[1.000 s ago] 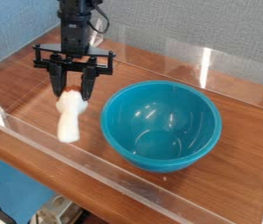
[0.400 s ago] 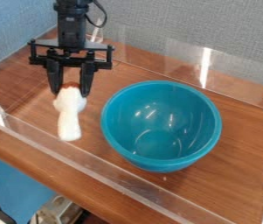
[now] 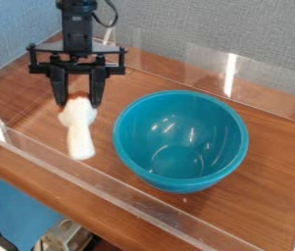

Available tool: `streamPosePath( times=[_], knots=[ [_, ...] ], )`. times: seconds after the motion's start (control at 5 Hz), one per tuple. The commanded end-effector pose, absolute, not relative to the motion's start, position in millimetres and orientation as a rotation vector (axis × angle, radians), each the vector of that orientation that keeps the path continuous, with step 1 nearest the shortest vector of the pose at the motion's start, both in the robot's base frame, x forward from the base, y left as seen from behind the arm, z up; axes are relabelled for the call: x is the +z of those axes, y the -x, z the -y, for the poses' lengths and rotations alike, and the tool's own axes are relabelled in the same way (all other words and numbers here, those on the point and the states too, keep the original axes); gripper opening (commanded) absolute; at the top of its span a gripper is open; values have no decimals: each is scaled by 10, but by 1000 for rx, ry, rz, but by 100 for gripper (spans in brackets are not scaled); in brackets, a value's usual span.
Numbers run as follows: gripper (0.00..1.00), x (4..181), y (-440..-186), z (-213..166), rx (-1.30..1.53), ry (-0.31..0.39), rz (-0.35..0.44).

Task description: Remove the mushroom from inside the blue bowl and put it on the table

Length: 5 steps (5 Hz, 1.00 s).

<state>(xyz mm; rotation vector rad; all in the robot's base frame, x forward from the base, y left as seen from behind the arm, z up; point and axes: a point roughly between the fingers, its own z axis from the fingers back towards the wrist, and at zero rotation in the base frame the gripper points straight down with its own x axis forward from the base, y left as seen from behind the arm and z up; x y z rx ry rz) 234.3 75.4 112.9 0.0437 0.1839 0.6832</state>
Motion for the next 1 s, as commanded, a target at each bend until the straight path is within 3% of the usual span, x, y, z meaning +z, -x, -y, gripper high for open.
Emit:
streamPosePath(
  times=[0.0, 0.6, 0.8],
  knots=[
    [0, 1101, -2344, -735, 673, -55, -154],
    [0, 729, -2487, -722, 612, -81, -183],
    [0, 782, -2391, -760, 590, -85, -183]
  ],
)
